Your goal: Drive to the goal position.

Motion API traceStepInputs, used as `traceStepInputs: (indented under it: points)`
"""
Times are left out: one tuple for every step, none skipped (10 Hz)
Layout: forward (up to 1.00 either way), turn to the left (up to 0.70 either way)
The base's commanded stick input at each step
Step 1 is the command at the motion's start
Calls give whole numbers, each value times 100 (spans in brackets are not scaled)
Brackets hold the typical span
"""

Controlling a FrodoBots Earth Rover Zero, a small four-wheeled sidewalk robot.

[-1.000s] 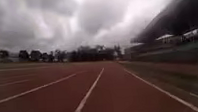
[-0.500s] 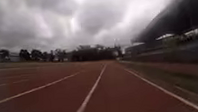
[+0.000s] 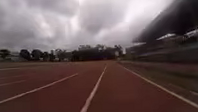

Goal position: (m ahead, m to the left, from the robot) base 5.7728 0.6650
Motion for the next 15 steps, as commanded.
traceStepInputs:
  points:
    - [70, 0]
    - [70, 0]
    - [70, 0]
    - [70, 0]
    - [70, 0]
    - [70, 0]
    - [70, 0]
    - [70, 0]
    - [70, 0]
    - [70, 0]
    - [70, 0]
    - [70, 0]
    - [70, 0]
    - [70, 0]
    - [70, 0]
